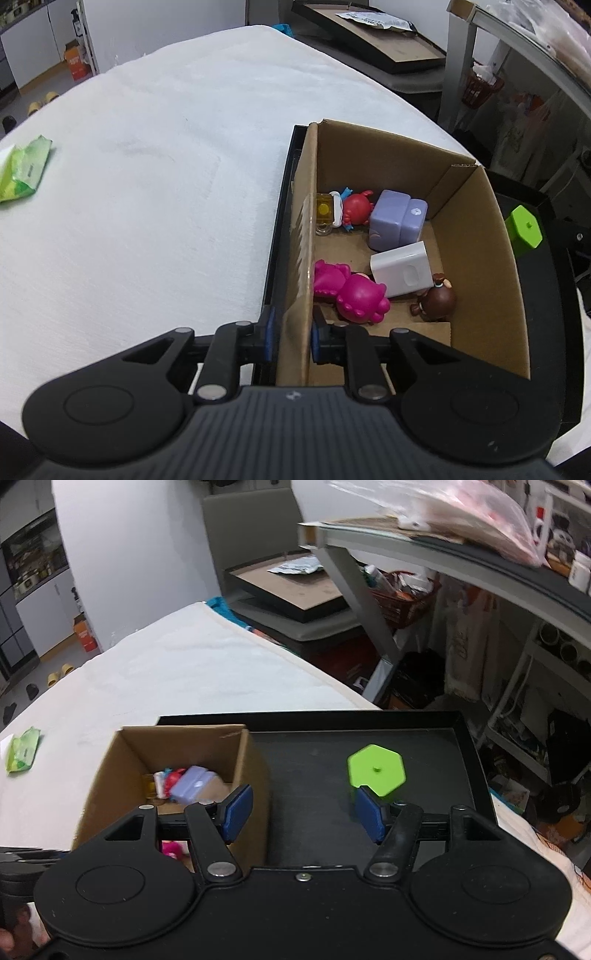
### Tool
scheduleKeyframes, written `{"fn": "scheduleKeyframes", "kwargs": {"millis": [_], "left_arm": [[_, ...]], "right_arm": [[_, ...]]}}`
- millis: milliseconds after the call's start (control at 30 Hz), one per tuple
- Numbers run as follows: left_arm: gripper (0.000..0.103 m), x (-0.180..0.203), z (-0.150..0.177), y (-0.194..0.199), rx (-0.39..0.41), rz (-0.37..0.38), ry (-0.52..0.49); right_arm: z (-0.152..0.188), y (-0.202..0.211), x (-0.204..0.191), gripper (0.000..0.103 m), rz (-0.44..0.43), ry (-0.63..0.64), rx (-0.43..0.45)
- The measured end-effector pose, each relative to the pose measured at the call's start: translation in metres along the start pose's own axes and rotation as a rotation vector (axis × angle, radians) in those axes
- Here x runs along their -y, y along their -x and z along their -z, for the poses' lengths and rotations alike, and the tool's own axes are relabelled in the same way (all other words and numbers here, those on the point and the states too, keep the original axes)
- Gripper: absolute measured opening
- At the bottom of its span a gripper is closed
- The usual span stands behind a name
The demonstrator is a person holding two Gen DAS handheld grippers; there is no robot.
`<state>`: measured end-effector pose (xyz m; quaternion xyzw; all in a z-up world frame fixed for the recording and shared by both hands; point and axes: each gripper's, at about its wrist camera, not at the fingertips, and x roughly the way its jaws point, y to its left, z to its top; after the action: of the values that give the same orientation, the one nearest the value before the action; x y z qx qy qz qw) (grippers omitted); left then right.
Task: Organize rigid objects
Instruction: 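Move the right gripper to the lime-green hexagonal container and grasp it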
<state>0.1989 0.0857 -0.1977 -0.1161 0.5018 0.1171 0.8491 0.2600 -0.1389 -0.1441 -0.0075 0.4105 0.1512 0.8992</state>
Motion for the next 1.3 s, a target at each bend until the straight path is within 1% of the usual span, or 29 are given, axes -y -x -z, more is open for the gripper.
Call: {"fn": "scheduleKeyframes", "kwargs": {"millis": [233,333,400,433,467,533,600,667,733,967,1100,1167,1300], "left_arm": [[0.020,0.009,-0.008,0.001,-0.007,-0.048,-0.009],[0.020,0.016,-0.012,-0.003,-0.031,-0.079,-0.019],[0.024,0.020,-0.015,-0.004,-0.042,-0.099,-0.026],[0.029,0.022,-0.016,-0.004,-0.041,-0.103,-0.032],[0.037,0.024,-0.018,-0.003,-0.034,-0.109,-0.037],[0.046,0.028,-0.021,-0.004,-0.021,-0.134,-0.044],[0.050,0.031,-0.024,-0.005,-0.018,-0.154,-0.042],[0.053,0.034,-0.028,-0.008,-0.022,-0.171,-0.038],[0.054,0.037,-0.033,-0.011,-0.027,-0.189,-0.038],[0.056,0.043,-0.041,-0.019,-0.046,-0.228,-0.019],[0.056,0.048,-0.042,-0.024,-0.058,-0.249,-0.033],[0.056,0.049,-0.043,-0.024,-0.060,-0.257,-0.035],[0.056,0.053,-0.042,-0.025,-0.067,-0.270,-0.039]], "right_arm": [[-0.003,-0.018,0.021,0.062,-0.010,-0.055,-0.010],[-0.005,-0.025,0.026,0.066,-0.018,-0.074,-0.007],[-0.004,-0.028,0.029,0.070,-0.016,-0.079,0.000],[-0.004,-0.030,0.032,0.070,-0.019,-0.081,0.002],[-0.004,-0.033,0.034,0.071,-0.025,-0.085,0.004],[-0.003,-0.037,0.037,0.075,-0.038,-0.079,0.012],[-0.002,-0.042,0.039,0.089,-0.006,-0.062,0.027],[-0.001,-0.047,0.040,0.091,0.039,-0.025,0.045],[-0.001,-0.052,0.043,0.091,0.050,-0.018,0.041],[-0.001,-0.081,0.056,0.091,0.038,-0.054,0.008],[0.003,-0.096,0.057,0.091,0.015,-0.050,-0.017],[0.005,-0.102,0.057,0.091,0.020,-0.040,-0.030],[0.007,-0.108,0.054,0.091,0.009,-0.023,-0.026]]}}
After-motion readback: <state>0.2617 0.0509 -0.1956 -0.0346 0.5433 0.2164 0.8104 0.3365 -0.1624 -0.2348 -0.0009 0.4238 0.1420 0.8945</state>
